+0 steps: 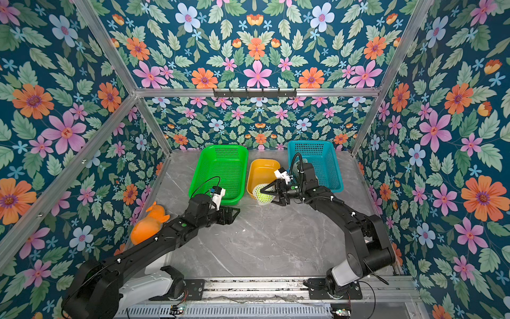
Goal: Sleeve custard apples in foam nets
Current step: Pick up the custard apple from the center of the board.
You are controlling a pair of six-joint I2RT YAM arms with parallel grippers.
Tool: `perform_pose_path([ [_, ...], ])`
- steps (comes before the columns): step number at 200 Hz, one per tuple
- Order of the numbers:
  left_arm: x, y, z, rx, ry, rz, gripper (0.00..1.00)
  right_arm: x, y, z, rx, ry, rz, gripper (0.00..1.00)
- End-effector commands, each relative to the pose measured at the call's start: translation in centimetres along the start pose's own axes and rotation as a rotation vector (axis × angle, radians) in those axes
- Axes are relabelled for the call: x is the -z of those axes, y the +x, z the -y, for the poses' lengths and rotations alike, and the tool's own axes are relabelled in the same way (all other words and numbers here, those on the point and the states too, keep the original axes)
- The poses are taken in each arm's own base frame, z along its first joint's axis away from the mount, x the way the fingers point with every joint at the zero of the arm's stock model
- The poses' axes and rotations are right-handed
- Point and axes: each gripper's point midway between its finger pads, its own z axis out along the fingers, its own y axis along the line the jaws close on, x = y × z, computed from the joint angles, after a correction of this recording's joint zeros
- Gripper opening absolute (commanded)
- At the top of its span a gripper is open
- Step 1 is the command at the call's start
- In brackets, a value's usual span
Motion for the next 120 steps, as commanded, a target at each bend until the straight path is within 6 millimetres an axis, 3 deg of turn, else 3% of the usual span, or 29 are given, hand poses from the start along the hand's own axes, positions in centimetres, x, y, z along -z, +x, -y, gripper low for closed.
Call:
perform_pose_path([
  [1, 0.1, -0.4, 0.0, -0.002, -0.001, 0.02, 0.82, 0.1, -0.1, -1.4, 0.037, -0.047, -0.01, 0.66],
  [50, 0.5, -0.9, -0.2, -0.031, -0.022, 0.038, 0.82, 0.1, -0.1, -0.9, 0.028, -0.045, -0.011, 0.66],
  [78, 1.1, -3.2, 1.0, -0.104, -0.014, 0.061, 0.93, -0.1, 0.0, 0.5, -0.003, -0.016, 0.003, 0.66],
  [84, 1.2, -3.7, 1.3, -0.127, -0.011, 0.06, 0.99, 0.0, 0.0, 0.7, -0.004, -0.008, 0.008, 0.66],
  [120, 2.1, -6.6, 3.8, -0.262, 0.044, 0.072, 1.0, 0.2, 0.4, 2.3, -0.018, 0.077, 0.035, 0.66],
])
